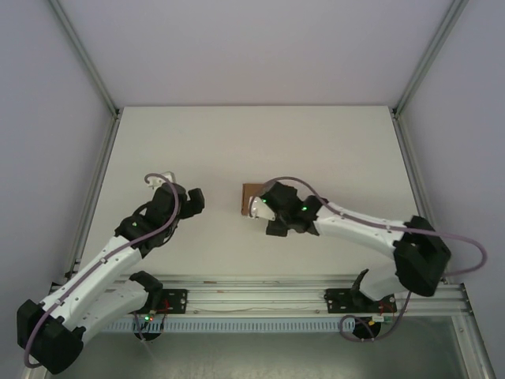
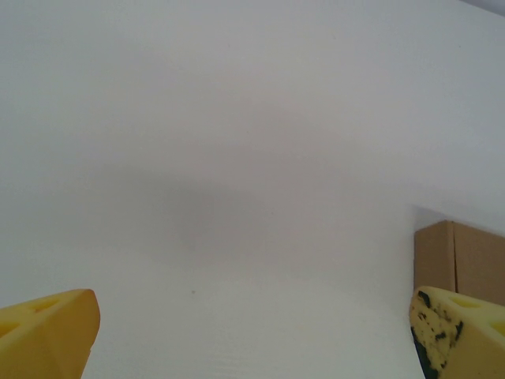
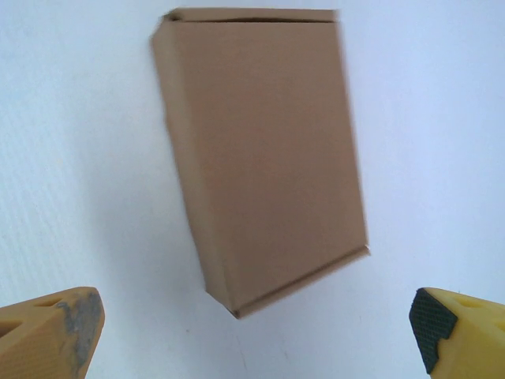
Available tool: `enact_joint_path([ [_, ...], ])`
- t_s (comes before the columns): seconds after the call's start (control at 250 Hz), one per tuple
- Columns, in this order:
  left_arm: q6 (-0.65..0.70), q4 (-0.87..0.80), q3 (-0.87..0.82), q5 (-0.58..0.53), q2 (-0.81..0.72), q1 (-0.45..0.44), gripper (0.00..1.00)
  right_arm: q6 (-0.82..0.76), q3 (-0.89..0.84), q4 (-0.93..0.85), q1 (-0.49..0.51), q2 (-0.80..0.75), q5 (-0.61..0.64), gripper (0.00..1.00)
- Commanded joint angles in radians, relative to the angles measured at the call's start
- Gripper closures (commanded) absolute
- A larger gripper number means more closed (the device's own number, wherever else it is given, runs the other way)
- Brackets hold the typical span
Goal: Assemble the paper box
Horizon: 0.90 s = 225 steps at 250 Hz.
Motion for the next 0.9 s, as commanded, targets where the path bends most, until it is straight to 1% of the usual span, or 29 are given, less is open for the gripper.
enact_joint_path([
  [0.0,0.084,0.111,0.024,-0.005,0.017,0.076,0.0,0.17,-0.029,0.149,-0.093,-0.102,-0.058,0.0],
  [0.072,0.135,0.164,0.023,0.045,0.042,0.147,0.0,0.295,-0.043,0.225,-0.156,-0.157,-0.001,0.0],
  [0.12,0.17,0.225,0.007,0.029,0.061,0.181,0.0,0.388,-0.052,0.267,-0.212,-0.187,0.037,0.0],
  [0.14,0.181,0.25,-0.002,0.012,0.07,0.194,0.0,0.42,-0.054,0.268,-0.24,-0.189,0.034,0.0],
  [0.16,0.193,0.27,-0.007,0.002,0.08,0.208,0.0,0.45,-0.058,0.268,-0.27,-0.222,0.02,0.0],
  [0.252,0.257,0.372,-0.041,0.001,0.117,0.291,0.0,0.576,-0.105,0.313,-0.405,-0.289,-0.029,0.0],
  [0.316,0.293,0.46,-0.076,0.009,0.141,0.353,0.0,0.671,-0.143,0.371,-0.492,-0.308,-0.014,0.0],
  [0.38,0.34,0.555,-0.115,0.024,0.167,0.41,0.0,0.772,-0.166,0.383,-0.591,-0.304,-0.018,0.0],
  [0.472,0.412,0.732,-0.19,-0.007,0.211,0.44,0.0,0.802,-0.255,0.48,-0.686,-0.296,-0.023,0.0],
  [0.5,0.423,0.773,-0.209,0.0,0.221,0.445,0.0,0.799,-0.284,0.519,-0.703,-0.291,-0.024,0.0],
  [0.54,0.428,0.835,-0.239,0.006,0.237,0.449,0.0,0.822,-0.317,0.568,-0.721,-0.283,0.006,0.0],
  [0.64,0.451,0.997,-0.305,0.028,0.278,0.451,0.0,0.839,-0.353,0.636,-0.762,-0.234,0.047,0.0],
  [0.727,0.48,1.105,-0.34,0.013,0.335,0.45,0.0,0.845,-0.4,0.739,-0.77,-0.198,0.136,0.0],
  [0.827,0.485,1.229,-0.376,0.044,0.398,0.45,0.0,0.812,-0.475,0.884,-0.778,-0.154,0.142,0.0],
  [0.895,0.49,1.223,-0.365,0.061,0.407,0.45,0.0,0.785,-0.537,1.025,-0.778,-0.124,0.15,0.0],
])
